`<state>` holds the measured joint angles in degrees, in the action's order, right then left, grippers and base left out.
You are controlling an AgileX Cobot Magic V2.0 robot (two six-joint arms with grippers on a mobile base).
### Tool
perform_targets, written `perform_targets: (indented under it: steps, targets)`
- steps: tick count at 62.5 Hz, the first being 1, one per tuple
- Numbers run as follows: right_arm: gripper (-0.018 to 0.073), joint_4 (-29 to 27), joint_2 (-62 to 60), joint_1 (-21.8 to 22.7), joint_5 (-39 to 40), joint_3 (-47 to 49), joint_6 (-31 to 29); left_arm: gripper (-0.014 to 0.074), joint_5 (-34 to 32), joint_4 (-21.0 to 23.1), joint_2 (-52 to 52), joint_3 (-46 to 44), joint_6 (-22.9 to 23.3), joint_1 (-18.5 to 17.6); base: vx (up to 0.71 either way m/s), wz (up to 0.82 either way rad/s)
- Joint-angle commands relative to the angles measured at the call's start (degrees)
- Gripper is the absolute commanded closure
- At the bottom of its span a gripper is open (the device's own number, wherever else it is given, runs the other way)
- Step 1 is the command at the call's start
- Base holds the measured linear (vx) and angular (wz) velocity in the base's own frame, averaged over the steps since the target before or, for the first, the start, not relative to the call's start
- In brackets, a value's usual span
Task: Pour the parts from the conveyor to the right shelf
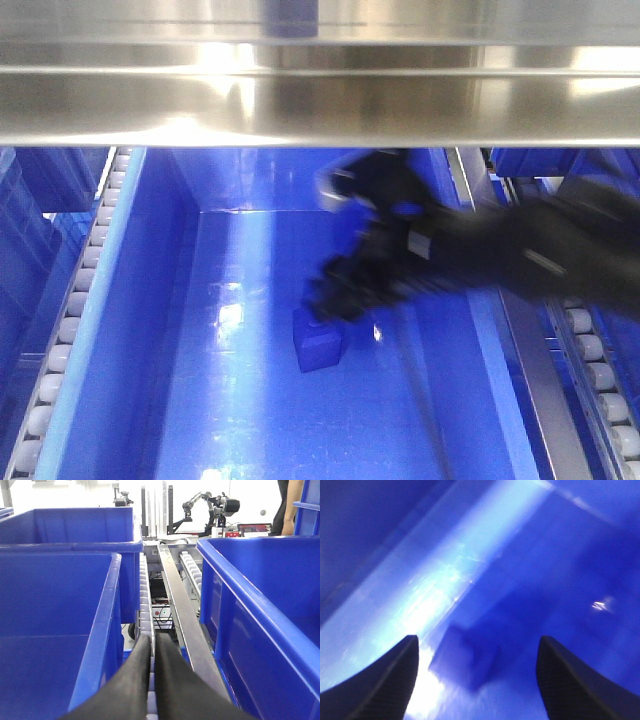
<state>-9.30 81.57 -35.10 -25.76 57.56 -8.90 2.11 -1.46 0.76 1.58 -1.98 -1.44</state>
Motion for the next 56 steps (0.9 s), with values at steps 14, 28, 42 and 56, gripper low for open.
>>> perform_targets:
  steps: [14,28,42,56]
  targets:
    - [0.0090,-0.06,-17.95,-0.01,9.00,-11.54,-0.39,0.0603,-4.39,0.16,0.81,1.75,0.16,-0.03,0.00,0.00]
    - [0.0090,-0.08,-29.63,-0.01,7.75,-17.92,0.16,0.0603,-4.39,0.16,0.81,1.75,0.16,-0.03,0.00,0.00]
    - [0.0090,2.41,-41.78,-0.01,5.17,-21.73,3.15,0.0603,-4.39,0.16,0.81,1.75,0.16,-0.03,0.00,0.00]
    - [0.0090,19.56,-49.65,-0.01,-1.24,-21.73,19.66,0.0603,-4.39,0.16,0.81,1.75,0.16,-0.03,0.00,0.00]
